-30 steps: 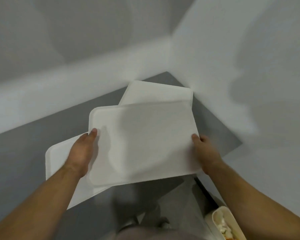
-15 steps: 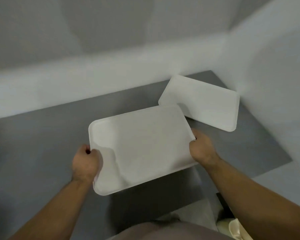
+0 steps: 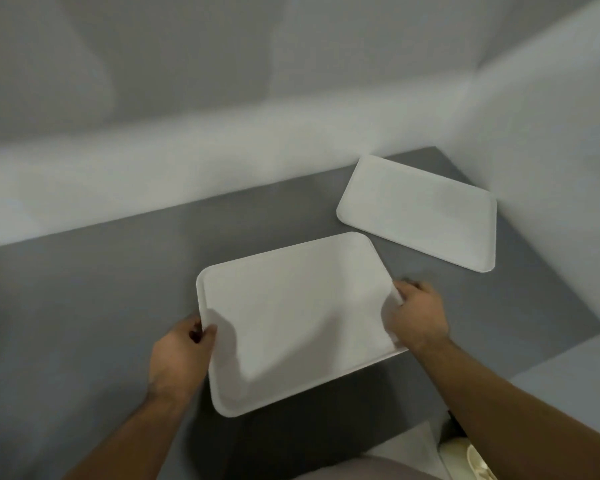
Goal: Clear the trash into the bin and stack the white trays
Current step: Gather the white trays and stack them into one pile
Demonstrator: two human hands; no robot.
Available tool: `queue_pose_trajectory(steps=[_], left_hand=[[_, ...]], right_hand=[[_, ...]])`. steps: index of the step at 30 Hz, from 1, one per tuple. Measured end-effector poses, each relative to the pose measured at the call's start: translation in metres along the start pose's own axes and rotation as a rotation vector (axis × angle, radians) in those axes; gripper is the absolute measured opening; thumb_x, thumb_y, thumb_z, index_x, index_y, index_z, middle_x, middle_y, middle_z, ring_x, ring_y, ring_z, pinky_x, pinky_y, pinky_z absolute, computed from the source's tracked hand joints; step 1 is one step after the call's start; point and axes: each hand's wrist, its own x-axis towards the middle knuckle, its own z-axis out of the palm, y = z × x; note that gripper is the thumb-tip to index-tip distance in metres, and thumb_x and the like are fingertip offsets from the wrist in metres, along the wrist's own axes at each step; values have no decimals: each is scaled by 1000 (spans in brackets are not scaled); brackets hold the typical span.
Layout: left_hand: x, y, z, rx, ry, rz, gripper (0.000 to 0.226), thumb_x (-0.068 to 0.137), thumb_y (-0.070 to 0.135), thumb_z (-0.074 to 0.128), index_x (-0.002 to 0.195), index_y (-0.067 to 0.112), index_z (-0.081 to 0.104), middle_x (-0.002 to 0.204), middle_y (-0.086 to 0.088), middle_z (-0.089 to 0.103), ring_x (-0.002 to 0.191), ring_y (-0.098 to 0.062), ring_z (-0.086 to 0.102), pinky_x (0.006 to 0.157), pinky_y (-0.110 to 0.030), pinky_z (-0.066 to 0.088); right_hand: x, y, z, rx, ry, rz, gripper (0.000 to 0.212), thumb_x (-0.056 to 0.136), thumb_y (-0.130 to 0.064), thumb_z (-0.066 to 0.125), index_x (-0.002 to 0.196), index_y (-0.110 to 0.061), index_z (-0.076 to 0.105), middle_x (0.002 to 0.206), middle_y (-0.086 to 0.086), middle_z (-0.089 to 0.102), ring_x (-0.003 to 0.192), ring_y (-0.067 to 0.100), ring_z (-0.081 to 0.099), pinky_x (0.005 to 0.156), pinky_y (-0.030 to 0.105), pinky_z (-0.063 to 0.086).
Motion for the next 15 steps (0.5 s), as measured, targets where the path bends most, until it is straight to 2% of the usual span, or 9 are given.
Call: queue_pose_trajectory(steps=[2,5,11,13,15], left_hand=[[1,-1,1,-6,-10,34,15,94,38,68,108,33,68,88,13,69,79,-14,66,71,-34,56],[3,1,2,-17,-10,45,26,93,37,71,117,25,69,88,16,63,75,-8,59,69,-30,49],[17,4,7,39,-67,10,31,93,34,70,120,20,64,92,10,64,80,-14,59,70,-34,51],[21,8,7,52,-35,25,38,89,32,75,121,19,62,102,3,71,83,-18,63,70,-37,54],[24,13,8,96,2,54,46,85,30,77,124,19,55,113,-4,69,89,-25,67,71,-42,57]], right_hand=[[2,1,1,14,-9,51,48,83,-5,61,130,-17,68,130,8,61,115,28,61,101,27,45],[3,-2,3,16,-11,89,50,83,-6,56,129,-21,66,128,6,61,111,30,62,93,31,47],[2,-5,7,-44,-4,112,48,87,-5,52,131,-17,62,131,9,60,113,36,61,92,38,50],[2,-5,6,-48,-16,107,48,88,-4,53,133,-17,61,132,9,60,114,36,61,94,41,50],[2,-4,5,-22,-30,108,50,87,-4,54,134,-19,61,131,8,60,113,35,61,94,41,51]])
